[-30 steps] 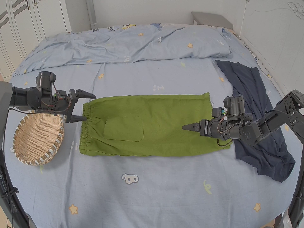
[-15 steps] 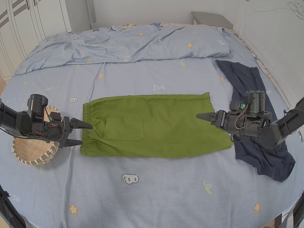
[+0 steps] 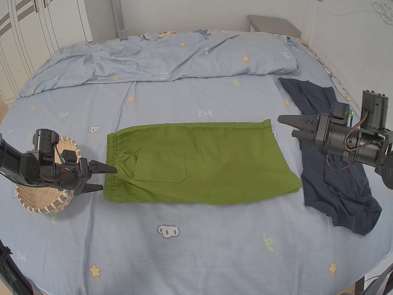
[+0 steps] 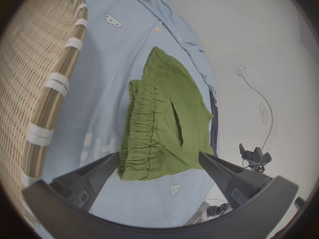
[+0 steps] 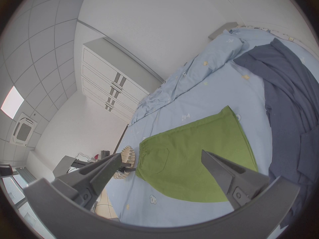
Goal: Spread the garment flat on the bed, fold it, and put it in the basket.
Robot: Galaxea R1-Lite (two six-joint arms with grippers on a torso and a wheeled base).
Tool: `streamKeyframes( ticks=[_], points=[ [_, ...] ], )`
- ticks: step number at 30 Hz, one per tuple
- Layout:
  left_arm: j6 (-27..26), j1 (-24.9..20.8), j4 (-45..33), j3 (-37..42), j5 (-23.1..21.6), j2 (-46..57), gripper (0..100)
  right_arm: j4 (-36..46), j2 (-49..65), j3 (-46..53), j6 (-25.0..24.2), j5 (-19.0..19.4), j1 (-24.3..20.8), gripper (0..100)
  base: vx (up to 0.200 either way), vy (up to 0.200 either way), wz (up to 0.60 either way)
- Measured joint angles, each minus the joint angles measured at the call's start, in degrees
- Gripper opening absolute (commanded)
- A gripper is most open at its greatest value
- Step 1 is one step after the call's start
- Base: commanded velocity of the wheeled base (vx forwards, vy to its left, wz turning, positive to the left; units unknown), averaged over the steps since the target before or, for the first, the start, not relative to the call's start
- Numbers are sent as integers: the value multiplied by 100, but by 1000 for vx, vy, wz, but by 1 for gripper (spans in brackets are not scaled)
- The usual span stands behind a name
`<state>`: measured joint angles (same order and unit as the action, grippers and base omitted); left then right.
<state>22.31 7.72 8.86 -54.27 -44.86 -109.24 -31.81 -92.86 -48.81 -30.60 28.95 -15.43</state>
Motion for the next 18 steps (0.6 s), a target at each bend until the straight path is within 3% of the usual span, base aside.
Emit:
streamKeyframes(
  ticks=[8,18],
  points=[
    [-176,-212,466,-5,33,-438,100,-10,176,33,0,2,-29,100,0,0,0],
    [111,-304,980,2,124,-813,100,-27,193,50,2,0,-88,100,0,0,0]
  ],
)
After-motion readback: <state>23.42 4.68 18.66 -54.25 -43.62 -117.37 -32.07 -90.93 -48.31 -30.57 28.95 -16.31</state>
